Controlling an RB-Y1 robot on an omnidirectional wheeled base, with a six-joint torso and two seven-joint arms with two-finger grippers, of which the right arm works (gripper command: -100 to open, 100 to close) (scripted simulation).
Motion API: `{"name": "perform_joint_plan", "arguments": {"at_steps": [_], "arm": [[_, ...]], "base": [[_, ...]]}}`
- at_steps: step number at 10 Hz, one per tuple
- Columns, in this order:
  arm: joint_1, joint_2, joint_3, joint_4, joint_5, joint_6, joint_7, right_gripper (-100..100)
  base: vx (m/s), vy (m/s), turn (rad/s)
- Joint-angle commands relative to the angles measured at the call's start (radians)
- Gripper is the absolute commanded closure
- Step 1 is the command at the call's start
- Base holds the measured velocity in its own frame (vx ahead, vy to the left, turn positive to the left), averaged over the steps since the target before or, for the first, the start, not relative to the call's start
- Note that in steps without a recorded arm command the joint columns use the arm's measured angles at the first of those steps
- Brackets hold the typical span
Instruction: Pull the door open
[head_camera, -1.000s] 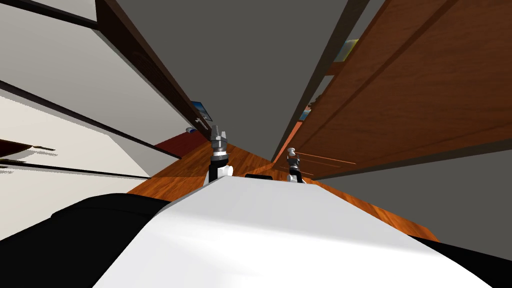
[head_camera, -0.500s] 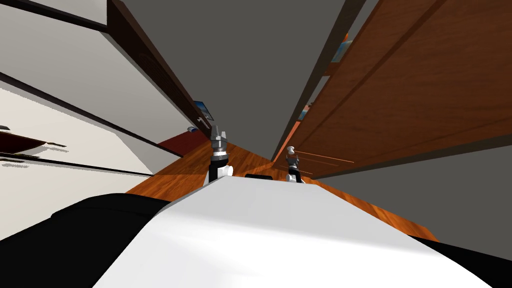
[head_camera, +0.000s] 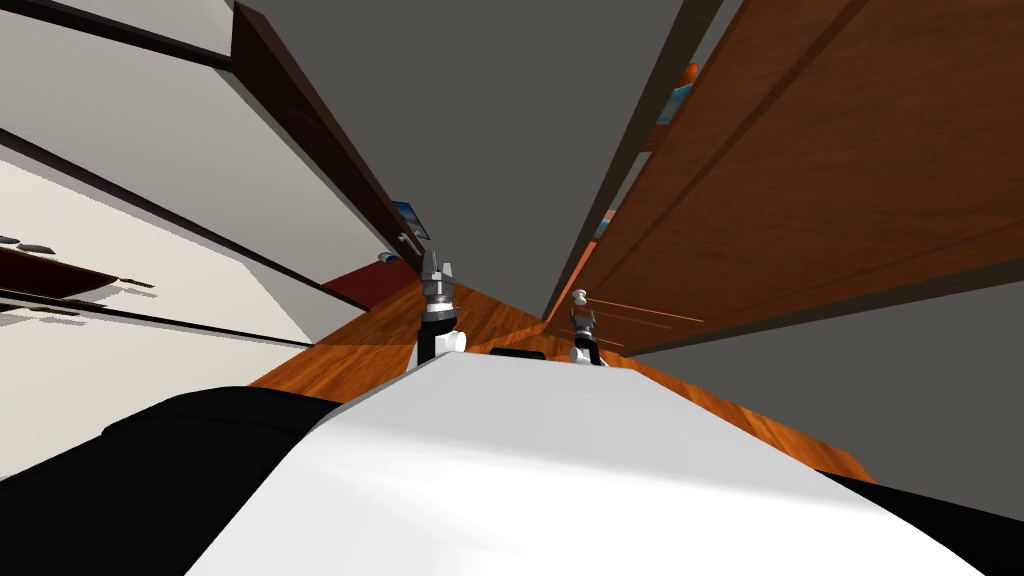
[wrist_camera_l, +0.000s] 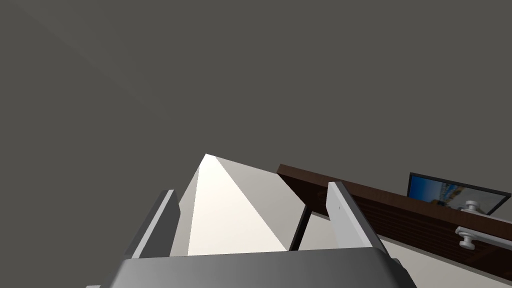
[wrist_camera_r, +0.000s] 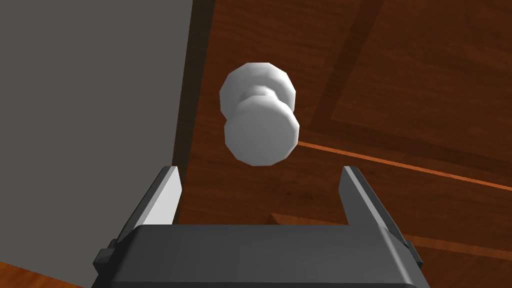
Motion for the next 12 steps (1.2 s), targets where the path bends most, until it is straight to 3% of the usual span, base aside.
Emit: {"name": "perform_joint_plan", "arguments": {"at_steps": [1, 8, 9, 10, 12], "arm": [[-0.001, 0.003, 0.01, -0.004, -0.017, 0.002, -0.05, -100], [-0.002, 0.01, 0.044, -0.022, -0.074, 0.011, -0.206, -100], [-0.004, 0.009, 0.042, -0.016, -0.068, 0.008, -0.193, -100], [0.005, -0.014, 0.034, -0.005, -0.077, -0.002, -0.222, -100], [0.013, -0.034, 0.027, 0.004, -0.083, -0.01, -0.243, -100]], "base": [[-0.051, -0.008, 0.013], [-0.051, -0.013, 0.016], [-0.025, -0.006, 0.002], [0.125, -0.011, 0.138], [0.194, 0.005, 0.125]]}}
